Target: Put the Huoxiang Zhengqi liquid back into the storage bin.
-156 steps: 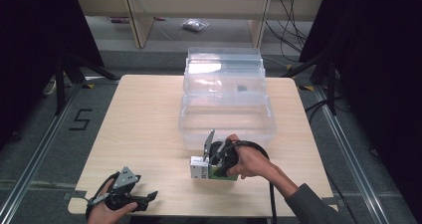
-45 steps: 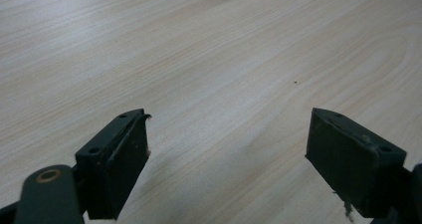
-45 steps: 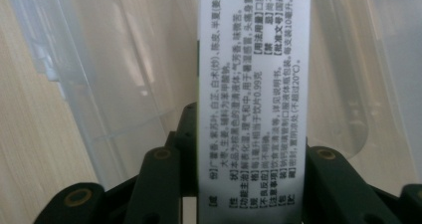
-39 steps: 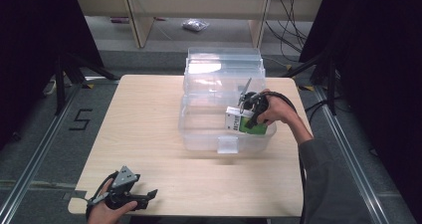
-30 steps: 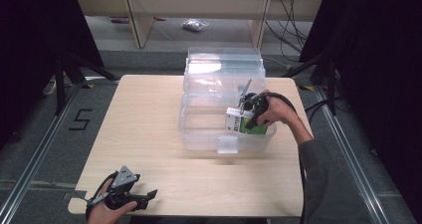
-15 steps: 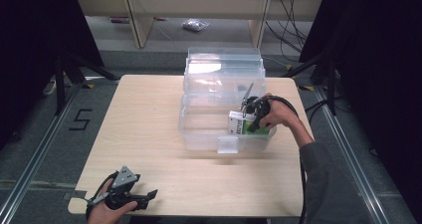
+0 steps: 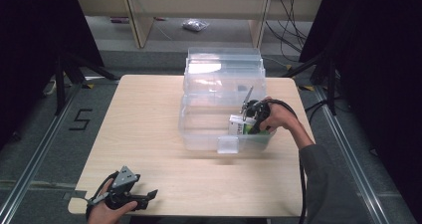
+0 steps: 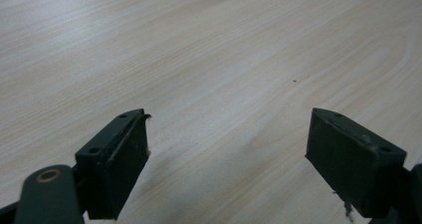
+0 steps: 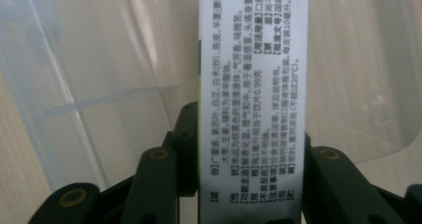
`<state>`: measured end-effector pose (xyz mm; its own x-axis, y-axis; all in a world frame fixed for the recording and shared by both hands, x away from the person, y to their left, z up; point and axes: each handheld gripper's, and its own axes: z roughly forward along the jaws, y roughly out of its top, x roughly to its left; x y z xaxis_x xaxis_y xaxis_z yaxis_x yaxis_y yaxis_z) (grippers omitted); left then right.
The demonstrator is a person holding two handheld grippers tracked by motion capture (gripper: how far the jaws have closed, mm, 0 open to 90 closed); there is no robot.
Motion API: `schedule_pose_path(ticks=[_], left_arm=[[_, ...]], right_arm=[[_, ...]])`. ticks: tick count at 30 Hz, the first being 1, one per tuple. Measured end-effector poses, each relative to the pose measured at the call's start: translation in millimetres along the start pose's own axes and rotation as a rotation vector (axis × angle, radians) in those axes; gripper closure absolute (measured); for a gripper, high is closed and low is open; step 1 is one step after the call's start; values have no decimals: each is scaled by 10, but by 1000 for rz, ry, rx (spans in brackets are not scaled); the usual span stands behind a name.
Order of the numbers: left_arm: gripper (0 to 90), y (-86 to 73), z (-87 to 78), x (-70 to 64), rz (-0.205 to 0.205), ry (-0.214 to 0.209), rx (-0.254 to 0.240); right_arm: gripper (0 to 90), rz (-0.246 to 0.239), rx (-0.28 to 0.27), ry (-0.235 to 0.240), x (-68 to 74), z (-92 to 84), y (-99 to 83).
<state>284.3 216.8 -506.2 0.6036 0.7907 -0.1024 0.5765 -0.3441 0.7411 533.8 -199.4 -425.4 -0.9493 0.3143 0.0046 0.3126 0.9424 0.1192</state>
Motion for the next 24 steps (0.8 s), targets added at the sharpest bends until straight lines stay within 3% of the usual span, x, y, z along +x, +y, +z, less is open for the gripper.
schedule_pose_path(ticks=[1, 2, 3, 8, 13, 14, 18, 24], left_arm=[[160, 1, -1, 0, 0, -3, 2], [160, 1, -1, -3, 1, -1, -1], [160, 1, 1, -4, 1, -2, -1], [160, 0, 6, -11, 7, -13, 7], [160, 5, -2, 6, 20, -3, 25], [160, 3, 1, 0, 13, -8, 18], [160, 5, -4, 8, 25, -2, 26], [160, 1, 1, -6, 6, -9, 9]], right_arm=[[593, 24, -15, 1, 6, -22, -9], [583, 5, -32, -1, -1, -49, -11], [573, 34, -35, 2, 19, -75, -13], [518, 60, -89, -17, 49, -208, -50], [485, 55, -137, -18, 66, -310, -55], [476, 85, -139, -18, 94, -336, -55], [445, 79, -194, -26, 115, -427, -50], [435, 80, -217, -41, 129, -478, -59]])
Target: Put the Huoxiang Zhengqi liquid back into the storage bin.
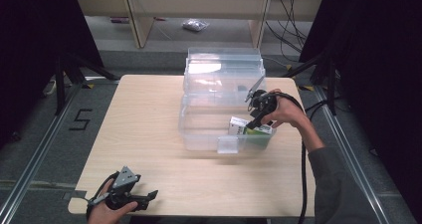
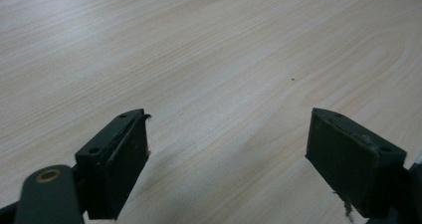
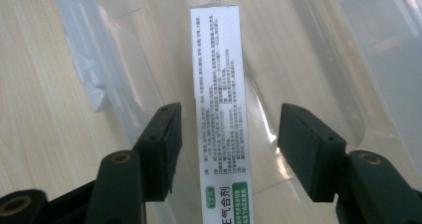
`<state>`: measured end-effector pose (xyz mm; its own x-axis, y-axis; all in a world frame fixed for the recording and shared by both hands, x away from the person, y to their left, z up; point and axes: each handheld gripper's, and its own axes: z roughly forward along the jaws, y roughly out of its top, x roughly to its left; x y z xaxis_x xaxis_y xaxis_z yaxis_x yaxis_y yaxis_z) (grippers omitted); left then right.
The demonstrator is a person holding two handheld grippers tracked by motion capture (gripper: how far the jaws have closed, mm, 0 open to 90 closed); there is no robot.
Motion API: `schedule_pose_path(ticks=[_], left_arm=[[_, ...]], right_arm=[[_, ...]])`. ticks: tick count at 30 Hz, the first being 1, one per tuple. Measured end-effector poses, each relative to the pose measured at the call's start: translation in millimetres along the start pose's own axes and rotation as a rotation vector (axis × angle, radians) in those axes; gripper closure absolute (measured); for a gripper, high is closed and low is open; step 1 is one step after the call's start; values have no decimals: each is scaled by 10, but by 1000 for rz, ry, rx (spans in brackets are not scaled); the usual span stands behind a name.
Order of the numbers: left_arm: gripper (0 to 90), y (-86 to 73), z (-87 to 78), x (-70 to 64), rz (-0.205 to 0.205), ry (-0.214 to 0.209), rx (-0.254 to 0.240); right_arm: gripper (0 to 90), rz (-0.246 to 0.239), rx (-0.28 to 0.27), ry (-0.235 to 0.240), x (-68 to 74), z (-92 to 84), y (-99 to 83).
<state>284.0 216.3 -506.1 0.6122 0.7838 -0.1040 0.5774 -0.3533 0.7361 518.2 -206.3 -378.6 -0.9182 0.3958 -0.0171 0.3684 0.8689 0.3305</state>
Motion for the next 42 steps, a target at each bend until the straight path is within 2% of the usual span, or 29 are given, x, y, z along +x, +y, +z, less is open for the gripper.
schedule_pose_path(ticks=[1, 2, 7, 9, 12, 15, 17, 18, 19, 24, 30, 32, 33, 37, 38, 39, 42], left_arm=[[160, 2, -2, 1, 2, 0, 3], [160, 1, 0, 0, 0, 1, -1], [160, 0, 0, 2, 0, 2, -1], [160, 1, -1, 2, 0, 1, 0], [160, 1, -2, 2, 0, 2, 0], [160, -3, 3, -4, -4, 4, -16], [160, -3, 3, -2, -4, 5, -14], [160, -3, 4, -1, -3, 5, -12], [160, 1, -4, 3, 1, 1, 4], [160, -3, 3, 1, -4, 7, -12], [160, 0, -2, 4, -1, 3, 0], [160, -1, 0, 4, 0, 4, -2], [160, -2, 1, 3, -4, 9, -6], [160, 2, -4, 5, 1, 3, 2], [160, 0, -2, 4, 0, 5, 0], [160, 0, -2, 4, 0, 5, 0], [160, -1, 0, 1, 0, 10, -8]], right_arm=[[419, -3, -3, -3, 4, -3, -1], [418, 20, 3, -8, 17, -10, -3], [410, 19, -19, -17, 23, -46, -13], [410, 39, -31, -21, 39, -65, -19], [420, 28, -50, -24, 47, -95, -31], [413, 55, -57, -27, 80, -110, -52], [413, 40, -69, -27, 89, -116, -64], [412, 57, -71, -34, 105, -119, -72], [412, 54, -71, -29, 110, -125, -79], [412, 63, -87, -34, 136, -142, -102], [376, 114, -110, -39, 181, -150, -147], [379, 118, -130, -52, 194, -157, -159], [376, 124, -162, -40, 215, -170, -179], [350, 157, -185, -45, 274, -177, -214], [345, 142, -196, -52, 276, -180, -225], [338, 172, -202, -36, 303, -182, -236], [325, 184, -223, -35, 335, -182, -253]])
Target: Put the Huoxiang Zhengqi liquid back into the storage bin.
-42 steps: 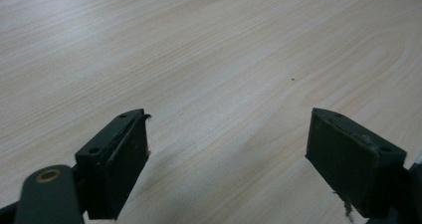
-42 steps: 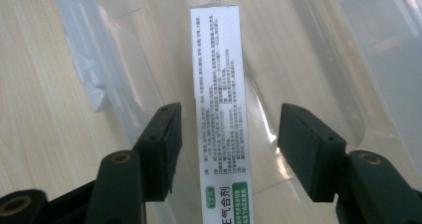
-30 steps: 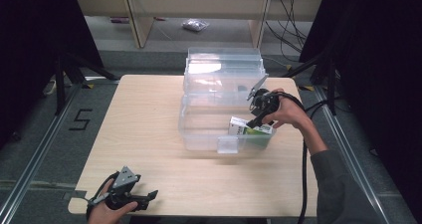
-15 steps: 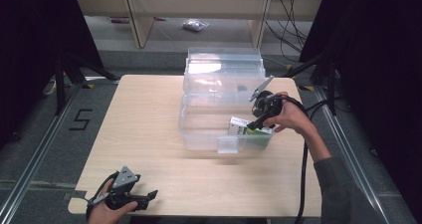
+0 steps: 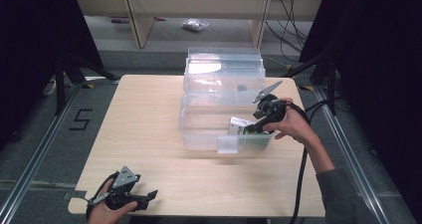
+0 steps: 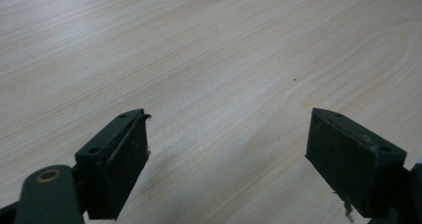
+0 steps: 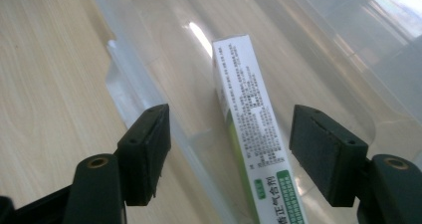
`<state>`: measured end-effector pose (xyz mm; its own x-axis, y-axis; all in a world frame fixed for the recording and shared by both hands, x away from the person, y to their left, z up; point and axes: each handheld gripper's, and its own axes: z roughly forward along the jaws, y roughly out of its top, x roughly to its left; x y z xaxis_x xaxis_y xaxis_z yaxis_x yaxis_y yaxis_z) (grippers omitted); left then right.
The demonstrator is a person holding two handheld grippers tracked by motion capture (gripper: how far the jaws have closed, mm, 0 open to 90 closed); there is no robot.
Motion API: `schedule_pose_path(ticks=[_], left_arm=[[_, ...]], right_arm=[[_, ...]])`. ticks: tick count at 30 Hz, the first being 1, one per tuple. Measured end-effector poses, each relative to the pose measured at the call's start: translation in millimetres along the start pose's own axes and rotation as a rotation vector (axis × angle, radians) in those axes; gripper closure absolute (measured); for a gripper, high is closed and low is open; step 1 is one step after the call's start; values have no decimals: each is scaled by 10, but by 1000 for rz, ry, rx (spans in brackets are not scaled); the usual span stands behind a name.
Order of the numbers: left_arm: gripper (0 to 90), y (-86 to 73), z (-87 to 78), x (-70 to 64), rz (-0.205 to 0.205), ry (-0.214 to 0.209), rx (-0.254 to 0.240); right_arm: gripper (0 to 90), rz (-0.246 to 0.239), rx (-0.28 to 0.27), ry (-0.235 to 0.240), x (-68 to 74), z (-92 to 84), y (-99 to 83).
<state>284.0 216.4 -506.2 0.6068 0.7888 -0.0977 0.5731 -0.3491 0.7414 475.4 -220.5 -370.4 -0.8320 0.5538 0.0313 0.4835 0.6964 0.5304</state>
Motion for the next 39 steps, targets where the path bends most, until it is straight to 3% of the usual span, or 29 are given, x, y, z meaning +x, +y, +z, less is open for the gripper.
schedule_pose_path(ticks=[5, 6, 7, 10, 12, 17, 18, 20, 22, 23, 25, 27, 29, 30, 31, 33, 34, 35, 36, 37, 39], left_arm=[[160, 3, -2, 7, 8, -6, 6], [160, 3, -2, 7, 8, -6, 6], [160, 3, -3, 8, 8, -6, 7], [160, 2, 1, 5, 7, -1, 0], [160, 1, -1, 3, 7, -1, -1], [160, 1, -3, 6, 8, 1, -1], [160, 1, -3, 4, 7, 0, -2], [160, 1, -2, 4, 7, 0, -2], [160, 0, -2, 3, 7, 0, -1], [160, 1, -2, 2, 8, -1, -1], [160, 1, -1, 4, 7, -4, 0], [160, 1, 1, 3, 8, -1, -5], [160, 5, -4, 1, 4, 2, 0], [160, 4, -3, 3, 4, 2, 1], [160, 3, -3, 3, 4, 2, 1], [160, 2, -3, 4, 7, 0, -2], [160, 6, -8, 3, 6, 3, 4], [160, 4, -7, 3, 6, 3, 1], [160, 4, -8, 3, 7, 5, 2], [160, 2, -5, 6, 9, 2, -2], [160, 8, -14, 5, 9, 1, 7]], right_arm=[[297, 18, -67, -3, 78, -14, -81], [297, 18, -67, -3, 78, -14, -81], [294, 51, -76, 9, 126, -17, -110], [294, 39, -90, 12, 152, -13, -128], [293, 62, -108, 19, 194, 8, -159], [293, 40, -118, 15, 206, 37, -188], [293, 75, -102, 20, 238, 25, -195], [293, 75, -95, -8, 256, 25, -209], [293, 81, -119, -5, 267, 50, -219], [293, 36, -121, 3, 250, 41, -218], [293, 34, -119, 6, 256, 42, -221], [293, 71, -127, 10, 294, 52, -228], [292, 61, -117, 6, 306, 38, -230], [290, 34, -139, -2, 302, 50, -234], [287, 63, -142, 22, 337, 74, -247], [285, 65, -124, 10, 346, 69, -253], [283, 42, -148, 25, 346, 96, -259], [278, 73, -131, 42, 388, 105, -272], [273, 76, -133, 17, 387, 108, -279], [265, 43, -133, 34, 376, 108, -278], [259, 62, -130, 16, 393, 106, -284]])
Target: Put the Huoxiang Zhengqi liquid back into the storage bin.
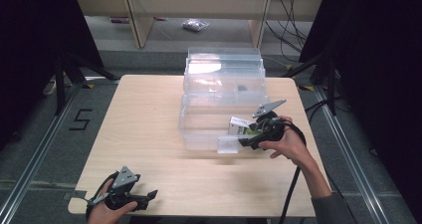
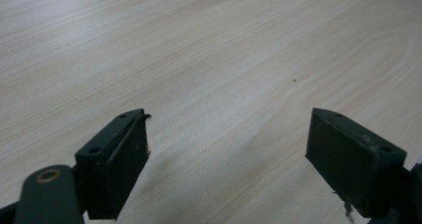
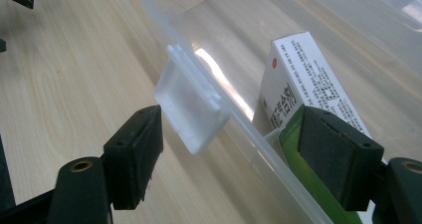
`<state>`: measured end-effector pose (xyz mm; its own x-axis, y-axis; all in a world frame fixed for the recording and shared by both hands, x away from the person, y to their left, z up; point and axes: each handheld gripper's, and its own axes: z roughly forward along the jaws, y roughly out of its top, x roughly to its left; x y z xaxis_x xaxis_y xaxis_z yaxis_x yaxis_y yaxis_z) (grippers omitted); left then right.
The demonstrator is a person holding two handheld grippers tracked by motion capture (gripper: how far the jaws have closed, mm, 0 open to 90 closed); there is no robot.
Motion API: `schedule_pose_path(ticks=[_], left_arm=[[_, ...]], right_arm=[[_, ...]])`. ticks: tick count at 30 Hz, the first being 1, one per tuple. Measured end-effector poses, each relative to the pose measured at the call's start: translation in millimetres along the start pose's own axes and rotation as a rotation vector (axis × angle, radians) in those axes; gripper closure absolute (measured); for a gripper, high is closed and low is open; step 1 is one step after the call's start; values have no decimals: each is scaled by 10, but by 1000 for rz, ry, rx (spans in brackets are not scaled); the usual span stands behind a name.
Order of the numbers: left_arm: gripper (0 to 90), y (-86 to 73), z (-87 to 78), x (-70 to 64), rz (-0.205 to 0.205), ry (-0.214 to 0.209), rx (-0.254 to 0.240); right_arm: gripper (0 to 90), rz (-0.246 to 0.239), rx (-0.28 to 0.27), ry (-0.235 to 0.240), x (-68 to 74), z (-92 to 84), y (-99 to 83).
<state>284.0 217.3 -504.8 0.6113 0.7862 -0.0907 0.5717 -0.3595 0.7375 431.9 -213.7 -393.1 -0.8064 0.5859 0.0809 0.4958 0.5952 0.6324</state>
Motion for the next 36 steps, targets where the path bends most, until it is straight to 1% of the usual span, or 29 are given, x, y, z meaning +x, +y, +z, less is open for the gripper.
schedule_pose_path(ticks=[1, 2, 3, 4, 5, 6, 9, 10, 11, 12, 13, 14, 15, 17, 18, 19, 22, 24, 25, 26, 27, 28, 29, 30, 31, 32, 34, 35, 36], left_arm=[[160, 0, 0, -1, -1, -1, -3], [160, -1, 1, -5, -2, 5, -8], [160, 0, -2, 3, 3, -7, -1], [160, -1, 1, 1, 3, -5, -6], [160, -2, 2, 0, 2, -4, -7], [160, -2, 1, 1, 2, -6, -5], [160, -2, 3, 1, 3, -2, -2], [160, -1, -1, 7, 8, -1, 3], [160, 1, -4, 12, 14, 3, 7], [159, 0, -3, 8, 8, -1, 0], [159, -1, 1, 0, 0, -6, -7], [159, -1, 1, 0, 0, -6, -7], [159, 1, -2, -1, 0, -3, -1], [159, -1, 2, -1, 1, -5, -6], [159, -1, 2, -2, 3, 0, -12], [159, 0, -3, 0, 2, -6, -7], [158, -1, -3, -1, 2, -5, -11], [158, 0, -4, -1, 3, -7, -10], [157, -2, -4, -7, -2, -2, -16], [157, -2, -4, -6, -2, -2, -16], [157, -2, -4, -7, -2, -2, -17], [157, -2, -4, -7, -2, -2, -17], [157, -1, -12, 1, 7, -2, -10], [157, -2, -6, -7, -3, -2, -18], [157, -1, -10, -10, -5, 1, -15], [156, -1, -12, -5, -3, -7, -13], [157, 1, -18, -2, 5, 0, -6], [157, 3, -17, -5, -3, -5, -6], [157, 0, -9, -8, -4, -2, -15]], right_arm=[[257, 5, -3, 9, 16, -6, -5], [253, -7, -33, 4, 16, 11, -15], [244, 10, -9, 5, 37, -7, -12], [237, -6, -11, 6, 43, -8, -16], [226, 2, -24, -2, 67, -6, -24], [219, 10, -19, -4, 81, -12, -25], [211, 1, -23, -9, 98, -13, -33], [208, 9, -20, -12, 114, -17, -39], [208, 12, -30, -17, 129, -6, -48], [209, -5, -34, -8, 154, -6, -57], [208, 8, -48, -17, 183, 15, -69], [208, 8, -48, -17, 183, 15, -69], [209, 2, -33, -9, 196, 4, -67], [208, -18, -51, -19, 219, 20, -81], [208, -10, -39, -15, 258, 12, -86], [208, -8, -49, -7, 285, 31, -93], [208, -1, -54, -11, 312, 38, -97], [209, -29, -63, -15, 347, 56, -104], [209, -35, -49, -11, 358, 51, -102], [209, -3, -54, -15, 395, 64, -111], [209, -27, -56, -2, 384, 60, -107], [209, -27, -56, -2, 384, 60, -107], [209, -28, -70, -2, 397, 81, -112], [209, -36, -71, -7, 411, 92, -116], [209, -29, -67, -1, 430, 112, -122], [209, -29, -55, 6, 438, 110, -124], [208, -24, -68, 1, 451, 131, -127], [207, -1, -59, -1, 483, 132, -132], [207, -1, -59, -1, 483, 132, -132]])
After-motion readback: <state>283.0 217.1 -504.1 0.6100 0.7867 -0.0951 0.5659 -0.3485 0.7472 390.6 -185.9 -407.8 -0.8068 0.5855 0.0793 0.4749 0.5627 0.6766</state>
